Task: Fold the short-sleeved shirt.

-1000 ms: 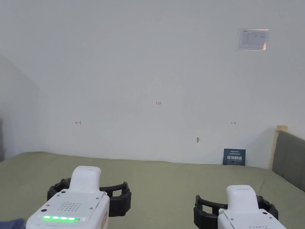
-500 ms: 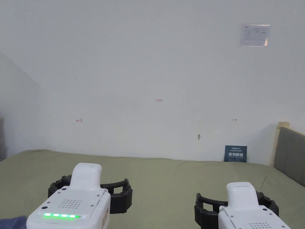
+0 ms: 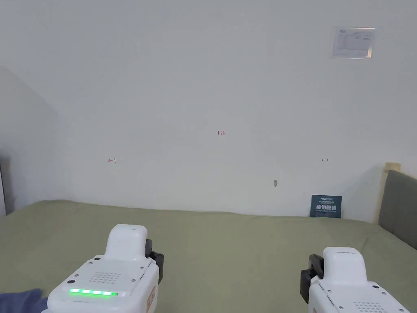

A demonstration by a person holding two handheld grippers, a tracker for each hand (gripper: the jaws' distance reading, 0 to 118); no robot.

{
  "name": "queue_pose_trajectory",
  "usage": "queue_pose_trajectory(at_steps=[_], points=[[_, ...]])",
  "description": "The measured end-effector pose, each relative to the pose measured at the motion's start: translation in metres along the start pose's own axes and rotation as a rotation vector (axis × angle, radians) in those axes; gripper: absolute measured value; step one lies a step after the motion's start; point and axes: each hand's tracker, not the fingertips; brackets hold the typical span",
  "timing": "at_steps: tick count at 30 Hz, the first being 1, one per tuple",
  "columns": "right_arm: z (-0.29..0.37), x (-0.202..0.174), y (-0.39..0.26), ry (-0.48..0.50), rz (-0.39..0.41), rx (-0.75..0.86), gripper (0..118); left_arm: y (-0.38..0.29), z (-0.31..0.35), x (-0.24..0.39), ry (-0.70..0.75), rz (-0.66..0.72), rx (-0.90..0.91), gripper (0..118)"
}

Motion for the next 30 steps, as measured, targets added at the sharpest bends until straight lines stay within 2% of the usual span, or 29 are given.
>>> queue_pose_trajectory(at_steps=[9, 14, 18, 24, 30], points=[[-0.006, 0.006, -0.004, -0.026, -0.013, -0.033, 0, -0.005, -0.005, -0.005, 0.009, -0.001, -0.017, 1], [-0.015, -0.014, -0.004, 0.01, -0.014, -0.053, 0, -0.007, -0.004, -0.034, 0.06, 0.012, -0.036, 1], [-0.026, -0.063, -0.004, 0.141, 0.003, -0.039, 0, -0.009, 0.011, -0.084, 0.178, 0.034, -0.047, 1], [-0.039, -0.156, -0.002, 0.346, -0.002, -0.043, 0, -0.019, 0.053, -0.168, 0.399, 0.059, -0.068, 1], [-0.042, -0.227, -0.005, 0.496, 0.0, -0.045, 0, -0.036, 0.092, -0.23, 0.56, 0.09, -0.113, 1]])
